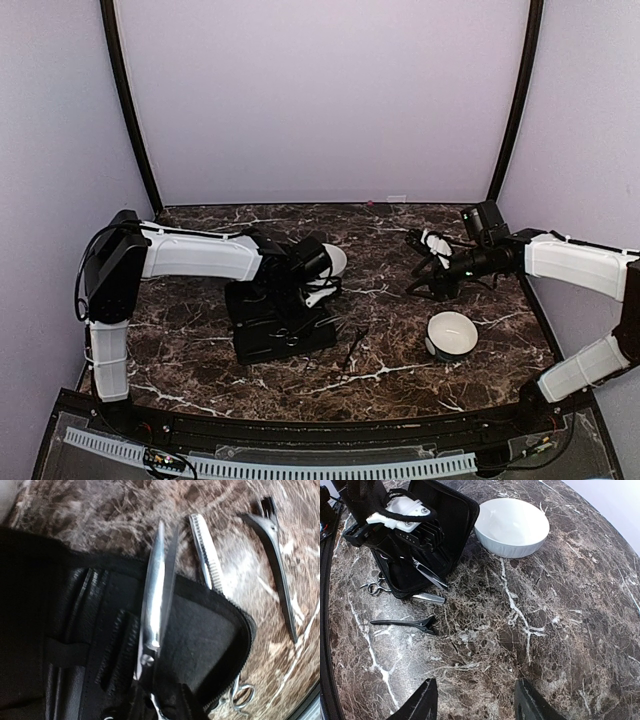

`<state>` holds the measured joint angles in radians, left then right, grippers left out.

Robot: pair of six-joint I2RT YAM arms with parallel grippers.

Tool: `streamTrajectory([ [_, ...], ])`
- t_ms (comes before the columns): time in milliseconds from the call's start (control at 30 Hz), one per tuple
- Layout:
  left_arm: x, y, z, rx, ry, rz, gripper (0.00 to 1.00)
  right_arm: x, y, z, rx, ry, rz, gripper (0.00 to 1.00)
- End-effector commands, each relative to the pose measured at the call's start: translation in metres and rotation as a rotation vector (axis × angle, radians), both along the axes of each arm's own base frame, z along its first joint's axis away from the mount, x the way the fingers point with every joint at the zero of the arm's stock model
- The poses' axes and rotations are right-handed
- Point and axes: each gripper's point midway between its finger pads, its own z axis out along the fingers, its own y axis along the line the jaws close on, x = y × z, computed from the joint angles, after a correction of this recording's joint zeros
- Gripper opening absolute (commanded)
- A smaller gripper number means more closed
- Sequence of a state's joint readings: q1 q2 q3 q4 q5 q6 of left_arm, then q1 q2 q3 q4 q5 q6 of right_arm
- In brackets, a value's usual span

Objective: Sort the hair-cutting tools

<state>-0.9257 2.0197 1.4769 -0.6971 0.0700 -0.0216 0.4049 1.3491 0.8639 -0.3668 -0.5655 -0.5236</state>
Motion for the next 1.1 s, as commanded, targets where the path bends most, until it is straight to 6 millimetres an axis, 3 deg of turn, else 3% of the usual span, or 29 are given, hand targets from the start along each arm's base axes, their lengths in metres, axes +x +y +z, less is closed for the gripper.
streamTrajectory([
  [0, 0.014, -0.014, 0.018, -0.069, -0.066, -0.006, 0.2, 0.003, 0.003, 0.005, 0.009, -0.018, 0.015, 0.52],
  [167, 0.019, -0.012, 0.019, -0.049, -0.095, -0.028, 0.18, 0.004, 0.003, 0.003, 0.004, -0.014, 0.014, 0.52],
  [467, 0.007, -0.006, -0.005, -0.012, -0.019, -0.043, 0.17, 0.004, 0.003, 0.0, -0.001, -0.009, 0.012, 0.52],
  [867, 0.001, 0.009, -0.011, 0.056, 0.001, -0.043, 0.25, 0.004, 0.003, -0.002, -0.006, 0.002, 0.014, 0.52],
  [1067, 0.001, 0.02, -0.01, 0.124, 0.007, -0.034, 0.03, 0.004, 0.003, -0.005, -0.007, 0.01, 0.015, 0.52],
])
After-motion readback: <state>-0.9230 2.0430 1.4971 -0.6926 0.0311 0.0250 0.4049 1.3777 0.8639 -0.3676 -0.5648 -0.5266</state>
